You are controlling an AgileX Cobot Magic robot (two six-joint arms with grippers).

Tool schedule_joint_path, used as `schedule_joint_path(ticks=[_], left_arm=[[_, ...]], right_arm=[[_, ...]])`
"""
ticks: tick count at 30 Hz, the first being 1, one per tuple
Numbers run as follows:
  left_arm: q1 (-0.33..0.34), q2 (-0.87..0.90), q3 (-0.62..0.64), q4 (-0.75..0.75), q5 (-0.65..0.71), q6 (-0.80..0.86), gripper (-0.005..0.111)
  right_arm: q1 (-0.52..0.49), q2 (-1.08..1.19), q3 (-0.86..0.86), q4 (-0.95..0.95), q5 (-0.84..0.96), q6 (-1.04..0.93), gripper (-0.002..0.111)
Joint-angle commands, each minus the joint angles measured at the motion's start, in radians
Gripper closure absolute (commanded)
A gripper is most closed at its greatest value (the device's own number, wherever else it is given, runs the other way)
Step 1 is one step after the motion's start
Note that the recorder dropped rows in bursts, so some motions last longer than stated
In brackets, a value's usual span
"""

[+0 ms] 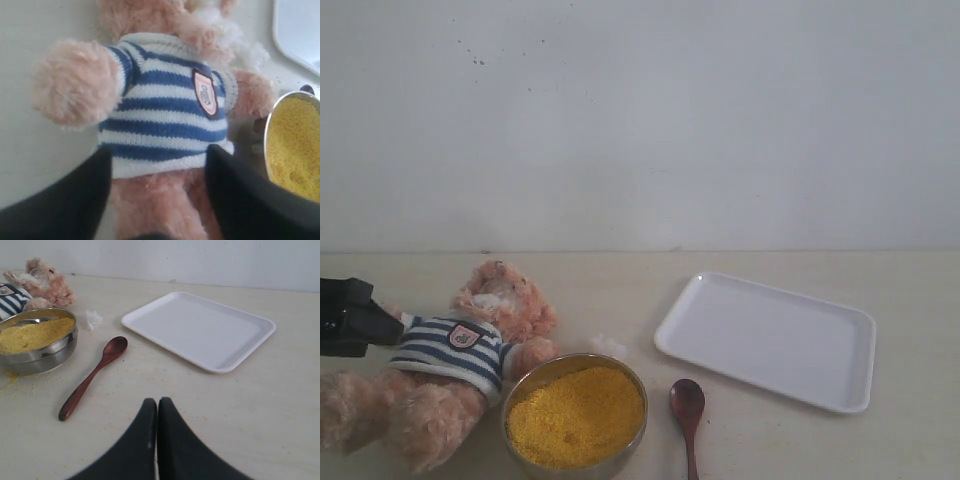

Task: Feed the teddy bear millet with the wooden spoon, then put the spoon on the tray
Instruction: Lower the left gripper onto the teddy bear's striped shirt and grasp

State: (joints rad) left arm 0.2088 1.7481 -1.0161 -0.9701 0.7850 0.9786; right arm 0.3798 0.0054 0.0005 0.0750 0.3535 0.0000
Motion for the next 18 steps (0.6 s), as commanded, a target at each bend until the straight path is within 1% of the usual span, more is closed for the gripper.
schedule_joint_path(ticks=[1, 5, 7, 12, 14, 18], left_arm=[[0.002, 0.043, 0.006, -0.051, -0.051, 0.007, 0.026], [0.002, 0.092, 0.006, -0.092, -0.052, 0.026, 0.027], [0.002, 0.125, 0.006, -0.141, -0.040, 0.075, 0.030], [0.002, 0.163, 0.006, -0.304, -0.003, 0.237, 0.030], [0.002, 0.181, 0.006, -0.330, -0.011, 0.284, 0.030], [0.002, 0.239, 0.002, -0.358, -0.009, 0.314, 0.030]], right_arm=[[0.001, -0.005, 0.000, -0.003, -0.004, 0.000, 0.108], [0.001, -0.005, 0.000, -0.003, -0.004, 0.000, 0.108], [0.001, -0.005, 0.000, -0.003, -0.004, 0.000, 0.108], [0.001, -0.005, 0.000, -0.003, -0.004, 0.000, 0.108], [0.001, -0.005, 0.000, -0.003, -0.004, 0.000, 0.108], [0.001, -0.005, 0.000, -0.003, -0.004, 0.000, 0.108]])
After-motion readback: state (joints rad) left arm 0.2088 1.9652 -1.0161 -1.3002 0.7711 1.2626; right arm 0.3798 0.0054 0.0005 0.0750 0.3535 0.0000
